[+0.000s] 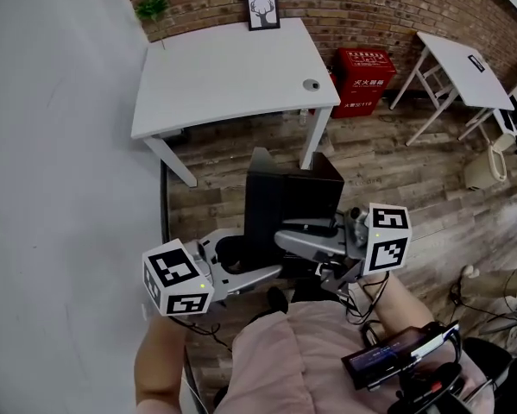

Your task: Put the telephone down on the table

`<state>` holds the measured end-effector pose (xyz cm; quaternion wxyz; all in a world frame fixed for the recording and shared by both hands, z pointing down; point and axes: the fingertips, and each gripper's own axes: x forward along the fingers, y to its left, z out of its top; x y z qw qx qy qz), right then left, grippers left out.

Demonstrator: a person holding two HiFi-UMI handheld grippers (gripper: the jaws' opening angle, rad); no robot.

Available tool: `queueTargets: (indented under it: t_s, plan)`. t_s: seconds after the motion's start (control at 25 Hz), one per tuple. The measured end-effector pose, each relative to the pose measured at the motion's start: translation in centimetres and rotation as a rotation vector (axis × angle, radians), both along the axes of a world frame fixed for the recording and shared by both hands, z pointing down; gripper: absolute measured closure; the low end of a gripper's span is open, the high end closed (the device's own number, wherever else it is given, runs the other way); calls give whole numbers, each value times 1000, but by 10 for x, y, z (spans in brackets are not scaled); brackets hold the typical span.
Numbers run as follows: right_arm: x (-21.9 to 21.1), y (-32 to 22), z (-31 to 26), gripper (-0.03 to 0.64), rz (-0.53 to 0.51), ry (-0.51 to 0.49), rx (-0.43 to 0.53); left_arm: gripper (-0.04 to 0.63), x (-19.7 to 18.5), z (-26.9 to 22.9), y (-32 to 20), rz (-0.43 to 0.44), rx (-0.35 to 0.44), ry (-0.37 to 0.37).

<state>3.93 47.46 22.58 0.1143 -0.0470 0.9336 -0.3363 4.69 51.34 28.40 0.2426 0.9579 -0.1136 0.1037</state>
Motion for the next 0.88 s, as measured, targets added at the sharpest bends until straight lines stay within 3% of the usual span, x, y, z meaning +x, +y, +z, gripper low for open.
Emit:
queueTargets:
  t_s: [0.24,0.88]
  plan:
    - [-23,-42,32,456,19,13,7,364,-23,33,-42,23,-8,-12]
    - [-19,-200,53,456,-64,21,-64,367,-15,52,-198,-68,-93,-22]
